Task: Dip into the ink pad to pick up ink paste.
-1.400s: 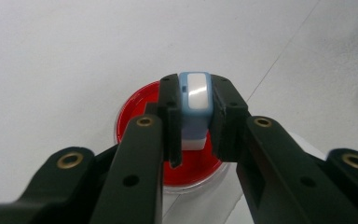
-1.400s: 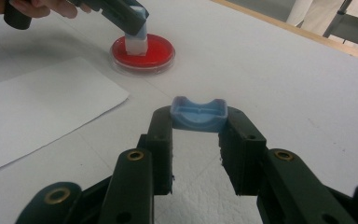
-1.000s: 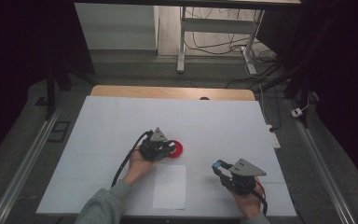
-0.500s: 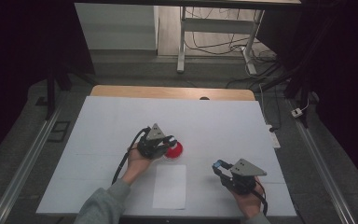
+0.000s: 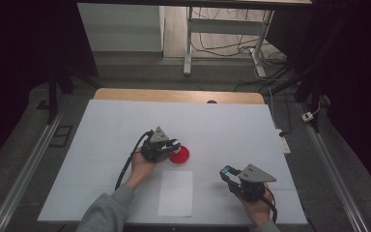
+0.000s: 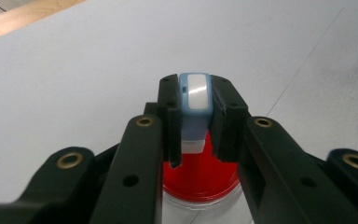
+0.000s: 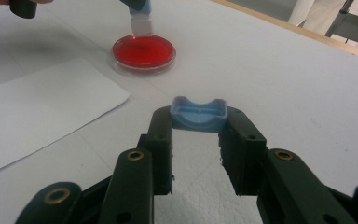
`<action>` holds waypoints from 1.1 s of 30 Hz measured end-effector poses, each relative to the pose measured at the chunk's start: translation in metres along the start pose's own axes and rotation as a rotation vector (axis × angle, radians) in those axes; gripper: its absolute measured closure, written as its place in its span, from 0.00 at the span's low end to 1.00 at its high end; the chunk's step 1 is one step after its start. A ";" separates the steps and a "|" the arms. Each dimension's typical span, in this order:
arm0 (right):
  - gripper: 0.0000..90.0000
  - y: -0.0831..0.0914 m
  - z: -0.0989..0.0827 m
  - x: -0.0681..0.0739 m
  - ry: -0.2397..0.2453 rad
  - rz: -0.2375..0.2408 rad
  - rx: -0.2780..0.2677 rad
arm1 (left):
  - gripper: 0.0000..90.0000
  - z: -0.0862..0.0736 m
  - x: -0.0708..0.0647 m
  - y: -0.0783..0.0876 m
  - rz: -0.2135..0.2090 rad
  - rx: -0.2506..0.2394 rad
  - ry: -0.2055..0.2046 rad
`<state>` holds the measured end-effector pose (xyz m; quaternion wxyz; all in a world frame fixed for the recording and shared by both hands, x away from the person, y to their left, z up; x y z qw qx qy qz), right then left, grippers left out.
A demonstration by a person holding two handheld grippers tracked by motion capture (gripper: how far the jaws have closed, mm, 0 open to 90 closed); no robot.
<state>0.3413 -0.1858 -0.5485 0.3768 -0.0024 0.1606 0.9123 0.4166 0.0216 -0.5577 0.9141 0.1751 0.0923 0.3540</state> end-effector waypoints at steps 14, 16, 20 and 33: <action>0.73 0.001 0.000 -0.001 0.000 -0.001 -0.001 | 0.85 -0.011 0.002 -0.008 -0.004 0.043 0.004; 0.73 0.001 0.000 -0.001 0.000 0.000 -0.001 | 0.85 -0.012 0.002 -0.008 -0.007 0.042 0.006; 0.73 0.001 0.000 -0.001 0.000 0.000 -0.001 | 0.85 -0.015 0.002 -0.010 -0.005 0.057 -0.001; 0.73 0.001 0.001 0.000 0.003 0.001 -0.001 | 0.85 -0.015 0.000 -0.010 0.008 0.058 -0.020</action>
Point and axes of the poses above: each handheld gripper's, and its own axes: y roughly backward along the jaws, z roughly out of its top, x roughly to its left, the point moved 10 cm from there along -y, roughly forward along the jaws, and after that the axes turned 11 degrees about -x, right-handed, at the moved point
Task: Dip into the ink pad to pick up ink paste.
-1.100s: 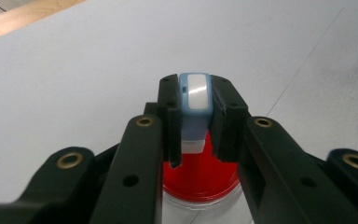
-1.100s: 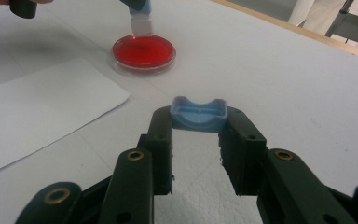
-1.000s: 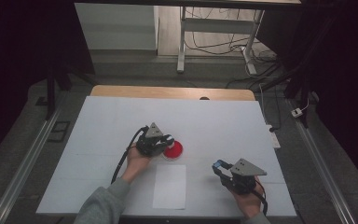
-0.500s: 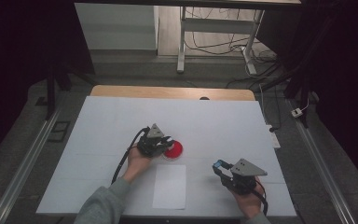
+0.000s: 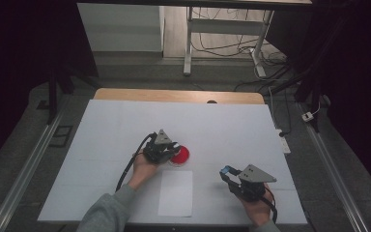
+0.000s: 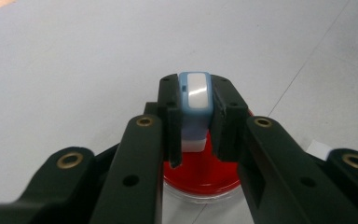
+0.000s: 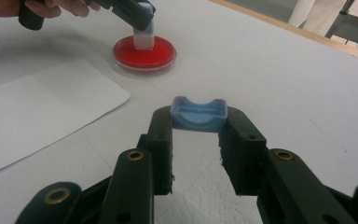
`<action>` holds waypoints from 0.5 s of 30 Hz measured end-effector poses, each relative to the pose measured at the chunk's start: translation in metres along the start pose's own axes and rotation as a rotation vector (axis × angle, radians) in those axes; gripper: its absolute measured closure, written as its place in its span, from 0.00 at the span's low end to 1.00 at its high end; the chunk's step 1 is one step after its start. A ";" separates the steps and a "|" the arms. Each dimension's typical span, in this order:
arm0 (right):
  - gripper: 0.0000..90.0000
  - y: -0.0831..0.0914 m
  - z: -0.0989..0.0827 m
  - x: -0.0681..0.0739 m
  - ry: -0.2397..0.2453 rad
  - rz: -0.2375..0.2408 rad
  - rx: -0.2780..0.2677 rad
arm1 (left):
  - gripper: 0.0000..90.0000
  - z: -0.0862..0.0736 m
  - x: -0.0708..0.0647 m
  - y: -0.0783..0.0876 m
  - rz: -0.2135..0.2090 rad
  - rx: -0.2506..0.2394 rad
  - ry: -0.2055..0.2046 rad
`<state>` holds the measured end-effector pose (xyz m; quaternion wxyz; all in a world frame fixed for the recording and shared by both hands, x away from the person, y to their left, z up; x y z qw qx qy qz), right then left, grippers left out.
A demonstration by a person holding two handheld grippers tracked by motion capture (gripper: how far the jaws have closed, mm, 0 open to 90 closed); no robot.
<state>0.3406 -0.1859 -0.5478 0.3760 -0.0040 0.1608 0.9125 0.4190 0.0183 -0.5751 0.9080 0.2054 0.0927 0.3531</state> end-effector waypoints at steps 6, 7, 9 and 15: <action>0.73 0.000 0.000 -0.001 -0.001 -0.003 -0.002 | 0.85 0.010 0.002 0.006 0.012 -0.052 0.001; 0.73 0.001 0.001 0.000 -0.003 0.000 -0.004 | 0.85 0.012 0.002 0.008 0.011 -0.062 0.005; 0.73 0.001 0.001 -0.001 -0.004 -0.002 -0.004 | 0.85 0.015 0.000 0.011 0.007 -0.072 0.004; 0.73 0.001 0.001 0.000 -0.003 0.001 -0.007 | 0.85 0.019 -0.002 0.014 -0.018 -0.079 0.029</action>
Point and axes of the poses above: each handheld gripper's, and its own axes: y roughly backward along the jaws, z roughly out of its top, x roughly to its left, the point moved 10 cm from there along -y, roughly forward along the jaws, and after that the axes turned 11 degrees about -x, right-handed, at the moved point
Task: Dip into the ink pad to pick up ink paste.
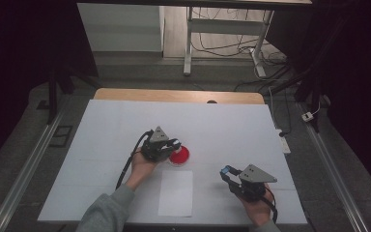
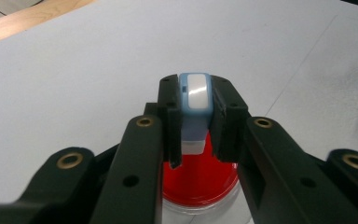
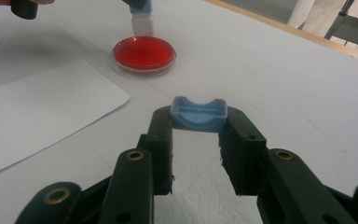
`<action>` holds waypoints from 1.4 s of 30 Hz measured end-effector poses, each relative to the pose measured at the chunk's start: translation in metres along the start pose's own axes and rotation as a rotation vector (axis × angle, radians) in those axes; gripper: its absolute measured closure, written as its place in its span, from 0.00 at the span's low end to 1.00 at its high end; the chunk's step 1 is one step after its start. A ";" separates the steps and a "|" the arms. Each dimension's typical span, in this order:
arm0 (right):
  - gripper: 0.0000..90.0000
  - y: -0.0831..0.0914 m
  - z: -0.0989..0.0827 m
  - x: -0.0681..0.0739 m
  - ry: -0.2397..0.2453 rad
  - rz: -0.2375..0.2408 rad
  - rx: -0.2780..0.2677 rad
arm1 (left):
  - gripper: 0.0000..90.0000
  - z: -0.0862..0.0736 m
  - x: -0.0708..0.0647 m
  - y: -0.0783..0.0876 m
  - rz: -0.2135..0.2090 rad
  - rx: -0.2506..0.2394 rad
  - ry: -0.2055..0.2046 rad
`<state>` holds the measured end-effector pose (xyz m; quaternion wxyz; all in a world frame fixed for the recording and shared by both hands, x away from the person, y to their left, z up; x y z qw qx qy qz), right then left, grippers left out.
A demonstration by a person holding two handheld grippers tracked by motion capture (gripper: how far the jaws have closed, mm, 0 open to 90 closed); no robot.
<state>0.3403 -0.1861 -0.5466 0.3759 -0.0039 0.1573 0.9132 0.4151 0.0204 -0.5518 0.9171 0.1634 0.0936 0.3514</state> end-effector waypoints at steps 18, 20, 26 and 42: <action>0.73 0.000 -0.001 0.000 0.002 -0.001 0.004 | 0.85 0.007 -0.002 0.012 -0.058 -0.007 0.029; 0.73 0.000 -0.001 -0.001 0.004 -0.003 0.005 | 0.85 0.007 -0.002 0.012 -0.061 -0.003 0.026; 0.73 0.000 -0.001 -0.001 0.002 0.000 0.005 | 0.84 0.009 -0.004 0.015 -0.069 -0.008 0.023; 0.73 -0.001 -0.002 0.000 -0.002 0.001 0.005 | 0.84 0.018 -0.008 0.025 -0.101 -0.026 0.046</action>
Point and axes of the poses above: each handheld gripper's, and its own axes: y roughly backward along the jaws, z roughly out of its top, x roughly to its left, the point moved 10 cm from there along -y, roughly forward along the jaws, and after that the axes turned 11 degrees about -x, right-handed, at the moved point
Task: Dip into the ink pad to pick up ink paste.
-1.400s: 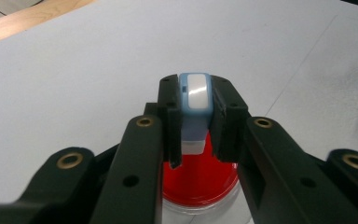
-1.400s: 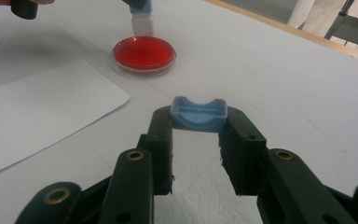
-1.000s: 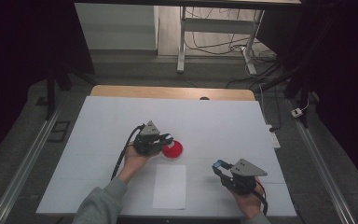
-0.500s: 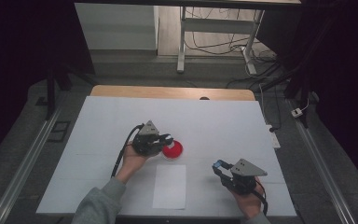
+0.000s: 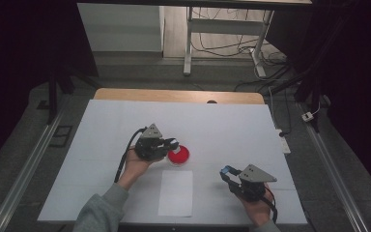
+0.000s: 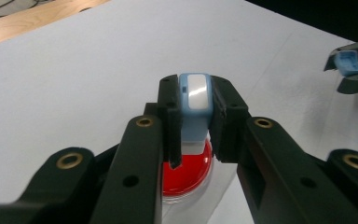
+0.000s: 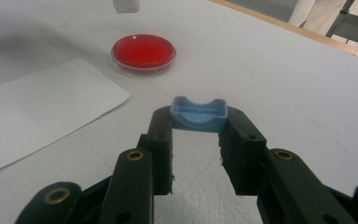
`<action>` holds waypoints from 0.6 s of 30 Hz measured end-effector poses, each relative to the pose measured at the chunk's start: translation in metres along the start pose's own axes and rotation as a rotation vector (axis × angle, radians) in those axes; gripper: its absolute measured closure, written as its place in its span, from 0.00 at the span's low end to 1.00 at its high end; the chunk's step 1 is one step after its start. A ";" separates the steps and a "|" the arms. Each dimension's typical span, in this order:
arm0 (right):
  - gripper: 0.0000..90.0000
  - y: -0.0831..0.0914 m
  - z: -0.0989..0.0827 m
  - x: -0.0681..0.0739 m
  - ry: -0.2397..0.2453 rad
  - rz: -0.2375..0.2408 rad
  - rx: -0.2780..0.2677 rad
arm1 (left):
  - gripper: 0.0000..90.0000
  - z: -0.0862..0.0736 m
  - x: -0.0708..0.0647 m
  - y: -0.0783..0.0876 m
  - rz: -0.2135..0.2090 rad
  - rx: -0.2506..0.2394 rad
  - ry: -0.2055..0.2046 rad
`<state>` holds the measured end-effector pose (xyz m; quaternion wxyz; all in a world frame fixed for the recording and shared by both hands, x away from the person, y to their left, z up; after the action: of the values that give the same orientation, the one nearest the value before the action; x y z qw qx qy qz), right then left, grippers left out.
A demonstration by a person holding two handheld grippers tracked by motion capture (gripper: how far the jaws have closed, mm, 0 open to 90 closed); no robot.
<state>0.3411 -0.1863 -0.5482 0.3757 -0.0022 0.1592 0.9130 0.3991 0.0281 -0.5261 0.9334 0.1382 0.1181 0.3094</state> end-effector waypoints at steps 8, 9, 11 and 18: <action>0.73 0.000 -0.001 -0.001 0.002 -0.003 0.004 | 0.84 0.002 -0.011 0.005 -0.040 0.012 -0.016; 0.73 0.000 -0.001 0.000 0.000 0.000 0.003 | 0.84 0.003 -0.012 0.006 -0.044 0.012 -0.019; 0.73 -0.001 -0.001 0.000 0.000 0.001 0.002 | 0.84 0.004 -0.015 0.008 -0.054 0.010 -0.017; 0.73 -0.001 -0.001 0.000 0.000 0.001 0.002 | 0.84 0.006 -0.023 0.015 -0.072 0.012 -0.030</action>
<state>0.3415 -0.1857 -0.5491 0.3752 -0.0016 0.1599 0.9131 0.3749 0.0248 -0.5124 0.9447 0.1442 0.1110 0.2729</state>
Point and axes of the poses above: each handheld gripper's, and its own axes: y roughly backward along the jaws, z roughly out of its top, x roughly to its left, the point moved 10 cm from there along -y, roughly forward along the jaws, and after that the axes turned 11 degrees about -x, right-handed, at the moved point
